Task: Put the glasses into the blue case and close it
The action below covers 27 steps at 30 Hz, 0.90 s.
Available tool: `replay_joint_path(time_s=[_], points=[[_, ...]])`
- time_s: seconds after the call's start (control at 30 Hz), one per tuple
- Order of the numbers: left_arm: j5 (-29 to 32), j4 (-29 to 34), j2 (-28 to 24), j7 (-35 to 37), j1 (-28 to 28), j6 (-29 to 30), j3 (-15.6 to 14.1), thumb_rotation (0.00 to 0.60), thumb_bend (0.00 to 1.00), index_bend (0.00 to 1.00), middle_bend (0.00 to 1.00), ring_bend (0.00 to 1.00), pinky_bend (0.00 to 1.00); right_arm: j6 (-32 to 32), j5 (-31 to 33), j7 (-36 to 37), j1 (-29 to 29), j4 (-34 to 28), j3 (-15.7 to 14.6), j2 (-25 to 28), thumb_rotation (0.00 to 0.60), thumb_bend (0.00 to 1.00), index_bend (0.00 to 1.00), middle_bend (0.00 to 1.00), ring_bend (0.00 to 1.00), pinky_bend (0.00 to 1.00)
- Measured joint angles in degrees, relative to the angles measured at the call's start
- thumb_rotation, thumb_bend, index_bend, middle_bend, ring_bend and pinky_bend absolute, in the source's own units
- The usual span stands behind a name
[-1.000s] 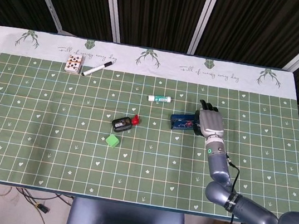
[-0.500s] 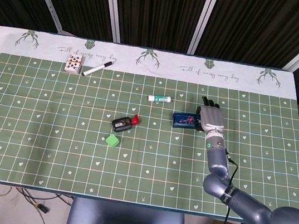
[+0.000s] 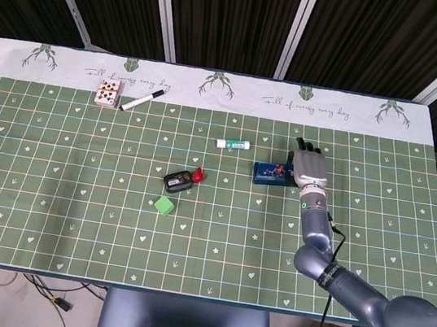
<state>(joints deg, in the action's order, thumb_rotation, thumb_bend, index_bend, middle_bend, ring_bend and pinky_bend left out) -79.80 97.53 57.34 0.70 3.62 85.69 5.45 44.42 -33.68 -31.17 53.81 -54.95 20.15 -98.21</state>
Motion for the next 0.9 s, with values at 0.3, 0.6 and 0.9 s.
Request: replay_joint_path(time_s=[0.3, 0.6, 0.9], points=[[-0.06, 0.04, 0.03, -0.06, 0.03, -0.08, -0.05, 0.6, 0.32, 0.2, 0.0, 0.0, 0.0, -1.74, 1.77, 0.04, 1.31, 3.39, 0.6, -1.01, 0.6, 0.48, 0.23, 0.1, 0.12, 0.17], [-0.21, 0.12, 0.0, -0.02, 0.01, -0.04, -0.11, 0.6, 0.32, 0.2, 0.0, 0.0, 0.0, -2.01, 1.6, 0.25, 1.56, 2.63, 0.31, -0.7, 0.6, 0.46, 0.16, 0.09, 0.12, 0.17], [-0.02, -0.18, -0.07, 0.58, 0.11, -0.36, -0.04, 0.6, 0.32, 0.2, 0.0, 0.0, 0.0, 4.04, -1.97, 2.84, -1.83, -7.41, 0.29, 4.31, 0.6, 0.37, 0.15, 0.09, 0.12, 0.17]])
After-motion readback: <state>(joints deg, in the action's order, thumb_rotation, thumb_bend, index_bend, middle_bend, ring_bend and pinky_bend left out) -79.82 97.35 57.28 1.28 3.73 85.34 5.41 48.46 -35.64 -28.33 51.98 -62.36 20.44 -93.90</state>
